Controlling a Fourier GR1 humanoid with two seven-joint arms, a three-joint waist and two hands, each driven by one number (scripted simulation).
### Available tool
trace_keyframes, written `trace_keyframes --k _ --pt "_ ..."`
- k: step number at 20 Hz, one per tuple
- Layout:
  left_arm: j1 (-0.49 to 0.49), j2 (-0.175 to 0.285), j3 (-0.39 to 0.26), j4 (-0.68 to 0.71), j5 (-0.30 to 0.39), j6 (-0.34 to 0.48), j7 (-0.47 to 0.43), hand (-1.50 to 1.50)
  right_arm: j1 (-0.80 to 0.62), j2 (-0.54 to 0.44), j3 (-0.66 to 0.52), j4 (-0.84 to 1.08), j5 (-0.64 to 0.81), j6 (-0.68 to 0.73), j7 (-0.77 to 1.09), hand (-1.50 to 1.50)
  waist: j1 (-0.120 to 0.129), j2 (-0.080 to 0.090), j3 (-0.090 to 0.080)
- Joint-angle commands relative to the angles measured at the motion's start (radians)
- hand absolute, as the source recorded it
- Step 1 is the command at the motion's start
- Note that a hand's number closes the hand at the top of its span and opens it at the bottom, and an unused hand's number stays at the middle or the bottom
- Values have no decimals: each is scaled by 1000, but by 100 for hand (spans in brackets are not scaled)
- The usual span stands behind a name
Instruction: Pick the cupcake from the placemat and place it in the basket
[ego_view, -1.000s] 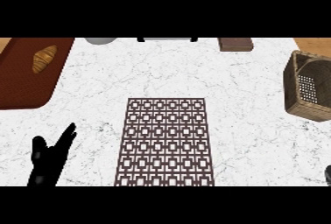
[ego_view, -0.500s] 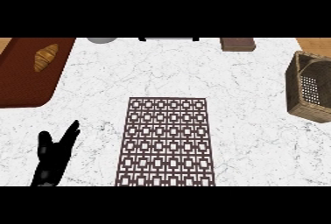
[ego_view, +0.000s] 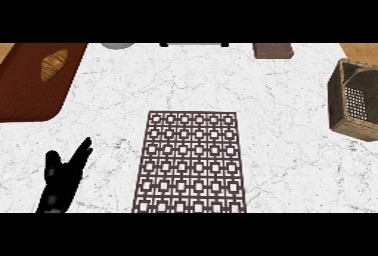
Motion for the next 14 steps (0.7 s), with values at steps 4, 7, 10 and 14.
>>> trace_keyframes --k 4,7,10,14 --pt "-11 -63 -41 62 -27 20 23 0 52 -16 -106 92 -104 -63 -82 150 -12 4 -8" --pt "40 6 28 -16 32 -41 30 0 78 -6 -100 134 -104 -133 -134 150 -2 4 -8" --pt "20 -24 11 39 11 -30 14 0 122 -5 -114 132 -149 -138 -196 150 -7 3 -8" --pt "10 -23 -1 -14 -9 -7 56 0 220 -92 -98 205 -2 -192 -186 150 -10 7 -8"
